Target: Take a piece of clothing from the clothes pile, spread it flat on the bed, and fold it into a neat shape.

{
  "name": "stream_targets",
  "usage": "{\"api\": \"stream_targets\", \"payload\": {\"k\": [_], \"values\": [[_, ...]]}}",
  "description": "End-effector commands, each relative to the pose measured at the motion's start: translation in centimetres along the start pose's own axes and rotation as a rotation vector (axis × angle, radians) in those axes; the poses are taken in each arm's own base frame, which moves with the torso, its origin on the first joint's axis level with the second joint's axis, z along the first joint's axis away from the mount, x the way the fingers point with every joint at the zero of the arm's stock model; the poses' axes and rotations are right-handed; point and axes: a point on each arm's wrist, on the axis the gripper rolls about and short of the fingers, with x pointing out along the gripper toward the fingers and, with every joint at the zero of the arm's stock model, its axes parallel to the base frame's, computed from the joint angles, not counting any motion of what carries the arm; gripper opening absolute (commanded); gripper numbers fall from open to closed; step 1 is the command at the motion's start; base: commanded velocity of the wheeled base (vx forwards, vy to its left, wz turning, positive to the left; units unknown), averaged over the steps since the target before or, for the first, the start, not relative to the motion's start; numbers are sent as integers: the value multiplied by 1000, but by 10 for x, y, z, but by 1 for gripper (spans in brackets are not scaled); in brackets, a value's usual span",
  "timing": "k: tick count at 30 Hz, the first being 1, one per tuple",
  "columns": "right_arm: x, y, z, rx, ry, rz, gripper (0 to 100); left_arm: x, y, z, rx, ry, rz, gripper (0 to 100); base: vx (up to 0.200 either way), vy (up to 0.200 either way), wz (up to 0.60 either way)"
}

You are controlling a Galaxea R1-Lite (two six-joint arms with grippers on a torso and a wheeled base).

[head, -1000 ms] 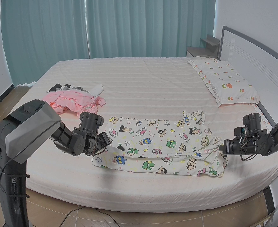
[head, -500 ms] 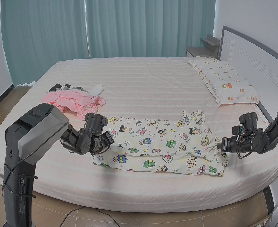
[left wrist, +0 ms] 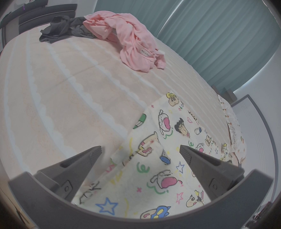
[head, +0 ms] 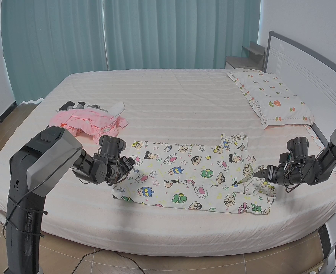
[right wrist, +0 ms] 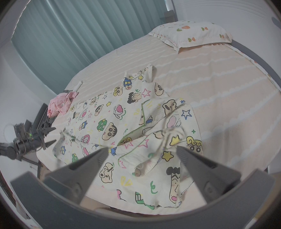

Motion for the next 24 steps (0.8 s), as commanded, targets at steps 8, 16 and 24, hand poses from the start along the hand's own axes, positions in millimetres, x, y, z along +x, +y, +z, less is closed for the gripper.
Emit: {"api": "stream_targets", "payload": {"k": [8, 16, 24], "values": [[-22, 17, -8, 373, -72, 79, 100, -60, 26, 26, -87, 77, -43, 100, 0, 0, 0], [-4, 10, -51, 440, -57, 85, 100, -95, 52, -2, -179, 120, -140, 100, 0, 0, 0], [17, -2, -66, 431, -90, 39, 100, -102, 60, -21, -220, 79, -248, 100, 0, 0, 0]]}}
